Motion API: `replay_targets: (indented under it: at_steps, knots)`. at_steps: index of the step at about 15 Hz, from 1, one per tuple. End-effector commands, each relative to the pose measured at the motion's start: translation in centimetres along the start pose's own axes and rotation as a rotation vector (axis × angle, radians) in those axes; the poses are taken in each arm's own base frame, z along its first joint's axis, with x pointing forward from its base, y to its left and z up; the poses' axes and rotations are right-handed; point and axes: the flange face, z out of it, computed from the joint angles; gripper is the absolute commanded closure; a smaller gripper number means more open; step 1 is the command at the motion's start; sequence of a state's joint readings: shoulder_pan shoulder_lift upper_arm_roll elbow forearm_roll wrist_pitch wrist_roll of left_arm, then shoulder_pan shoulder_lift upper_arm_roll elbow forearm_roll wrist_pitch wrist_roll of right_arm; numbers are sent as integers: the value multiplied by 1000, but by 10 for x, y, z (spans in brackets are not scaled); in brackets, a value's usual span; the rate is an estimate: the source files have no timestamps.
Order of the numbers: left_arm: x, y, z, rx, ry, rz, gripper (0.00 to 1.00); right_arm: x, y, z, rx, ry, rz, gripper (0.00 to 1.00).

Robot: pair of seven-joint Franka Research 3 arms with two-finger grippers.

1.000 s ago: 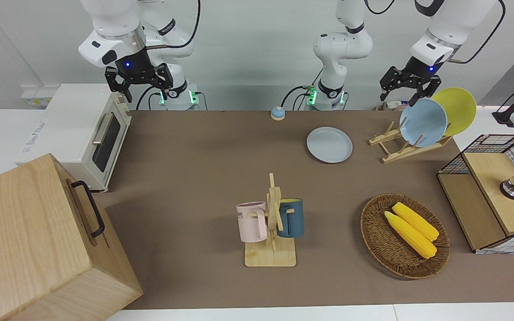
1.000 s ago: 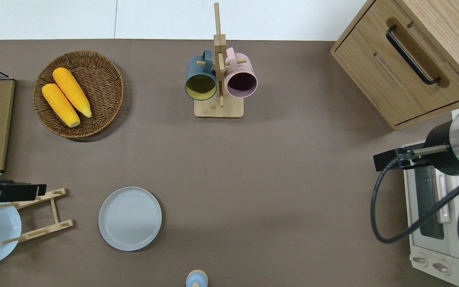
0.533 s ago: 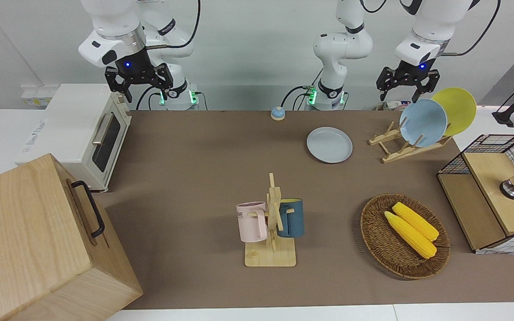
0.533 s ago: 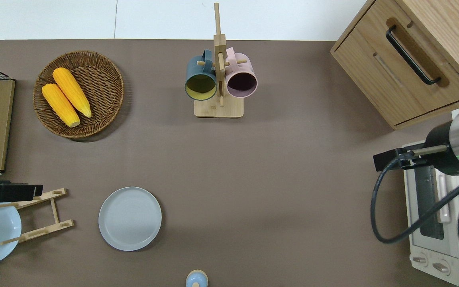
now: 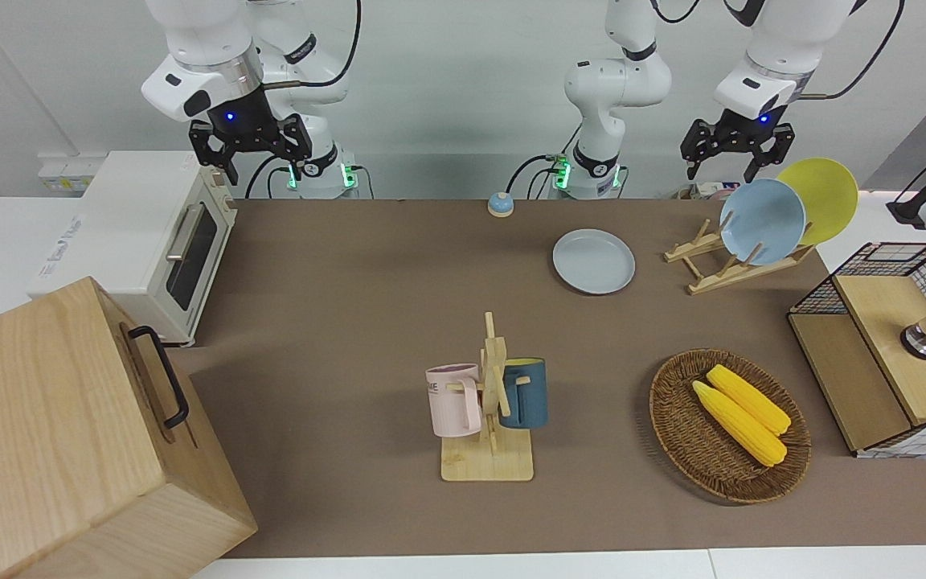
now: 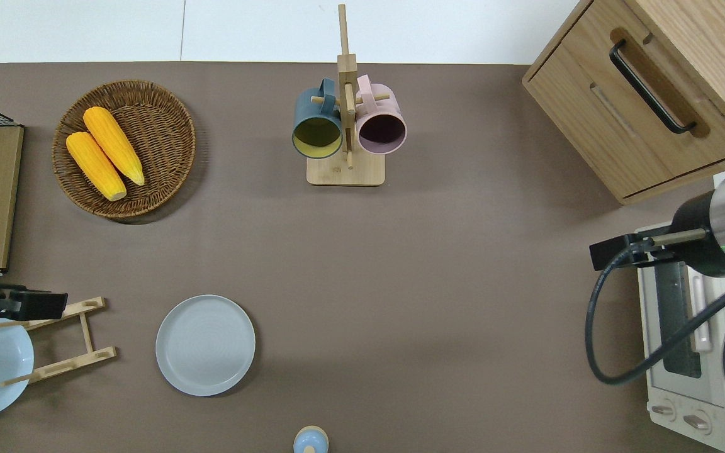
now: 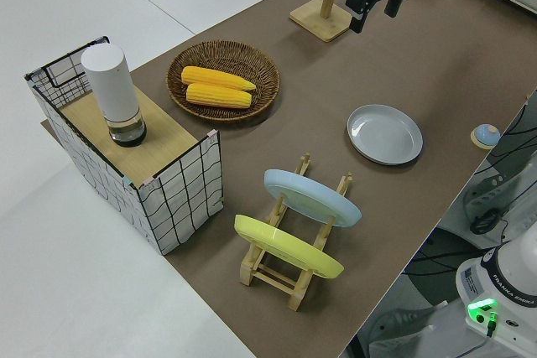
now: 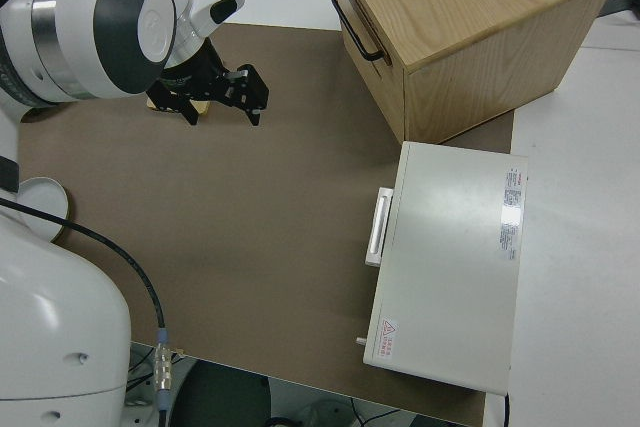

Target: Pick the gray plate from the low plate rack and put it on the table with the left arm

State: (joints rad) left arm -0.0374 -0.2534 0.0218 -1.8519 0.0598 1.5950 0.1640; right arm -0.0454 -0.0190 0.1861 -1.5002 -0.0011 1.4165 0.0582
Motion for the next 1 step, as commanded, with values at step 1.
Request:
replay_targets:
  at_steps: [1]
  knots:
    - [-5,0,-10,11,-1,-2,7,-3,1,-3,10,-7,3,11]
